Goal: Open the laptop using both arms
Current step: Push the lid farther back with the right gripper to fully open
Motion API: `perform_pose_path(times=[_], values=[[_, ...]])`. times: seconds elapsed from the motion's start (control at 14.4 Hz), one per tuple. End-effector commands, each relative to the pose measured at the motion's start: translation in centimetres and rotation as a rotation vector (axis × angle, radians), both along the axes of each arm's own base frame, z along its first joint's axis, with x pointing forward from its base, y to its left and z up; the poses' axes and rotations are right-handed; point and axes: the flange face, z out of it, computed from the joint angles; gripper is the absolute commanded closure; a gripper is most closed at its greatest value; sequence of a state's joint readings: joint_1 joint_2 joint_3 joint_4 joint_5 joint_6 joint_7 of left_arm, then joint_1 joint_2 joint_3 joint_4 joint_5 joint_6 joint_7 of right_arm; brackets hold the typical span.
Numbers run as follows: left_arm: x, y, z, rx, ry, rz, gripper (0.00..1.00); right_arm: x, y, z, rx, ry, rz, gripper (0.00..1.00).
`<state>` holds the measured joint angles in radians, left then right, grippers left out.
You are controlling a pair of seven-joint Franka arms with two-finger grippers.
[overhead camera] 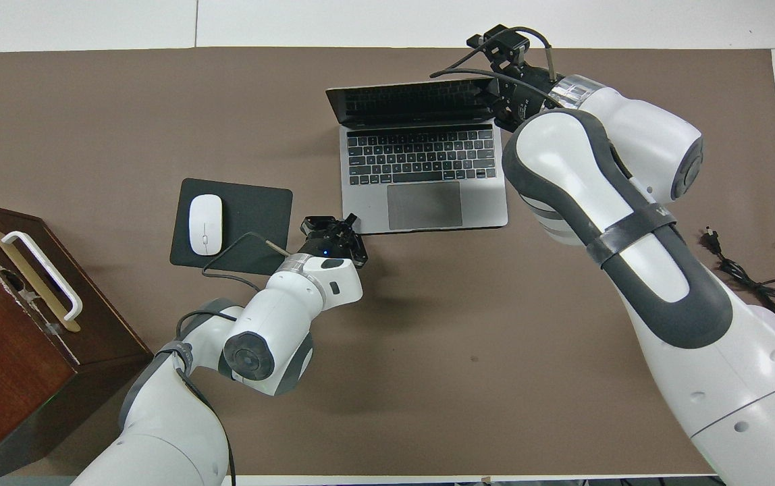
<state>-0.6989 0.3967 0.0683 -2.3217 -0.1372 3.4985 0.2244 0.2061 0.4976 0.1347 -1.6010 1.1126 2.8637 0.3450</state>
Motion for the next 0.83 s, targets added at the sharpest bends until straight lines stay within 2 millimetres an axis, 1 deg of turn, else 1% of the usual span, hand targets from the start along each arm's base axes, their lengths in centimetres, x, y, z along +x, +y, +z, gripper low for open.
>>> perform_pose_path(times=[0.0, 0.76], values=[[0.52, 0.07, -2.25, 0.031, 0.012, -0.006, 1.0, 1.7, -0.45, 0.6, 0.004, -0.013, 0.009, 0.0], [0.57, 0.14, -2.23, 0.03, 0.01, -0.004, 1.0, 1.92, -0.58, 0.12, -0.013, 0.005, 0.009, 0.0]])
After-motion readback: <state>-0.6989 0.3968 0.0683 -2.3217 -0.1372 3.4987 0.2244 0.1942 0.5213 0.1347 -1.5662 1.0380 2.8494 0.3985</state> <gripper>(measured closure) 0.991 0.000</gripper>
